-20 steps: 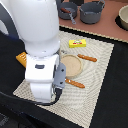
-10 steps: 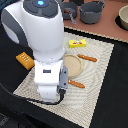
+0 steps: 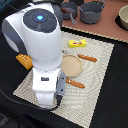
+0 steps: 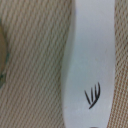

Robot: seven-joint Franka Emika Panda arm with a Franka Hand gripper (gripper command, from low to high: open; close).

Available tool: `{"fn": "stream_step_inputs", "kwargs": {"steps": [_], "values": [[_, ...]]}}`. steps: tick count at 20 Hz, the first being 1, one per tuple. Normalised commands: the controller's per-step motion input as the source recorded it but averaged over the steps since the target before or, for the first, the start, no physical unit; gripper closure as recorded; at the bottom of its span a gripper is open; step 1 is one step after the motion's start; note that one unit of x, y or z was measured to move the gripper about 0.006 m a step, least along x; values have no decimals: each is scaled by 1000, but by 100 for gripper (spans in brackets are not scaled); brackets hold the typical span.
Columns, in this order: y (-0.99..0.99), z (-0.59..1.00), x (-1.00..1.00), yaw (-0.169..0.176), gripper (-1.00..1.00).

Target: Interact with the objects in diverse but meaningful ways.

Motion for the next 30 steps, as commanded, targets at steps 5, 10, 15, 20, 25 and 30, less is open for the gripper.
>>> {"fn": "stream_step_inputs", "kwargs": {"steps": [5, 10, 15, 20, 25, 30], "values": [[-13, -153, 210, 0, 100], [-48, -73, 230, 0, 100], [-46, -35, 222, 0, 100], [-90, 131, 156, 0, 100], [-66, 718, 99, 0, 100], [26, 1000, 91, 0, 100]]}}
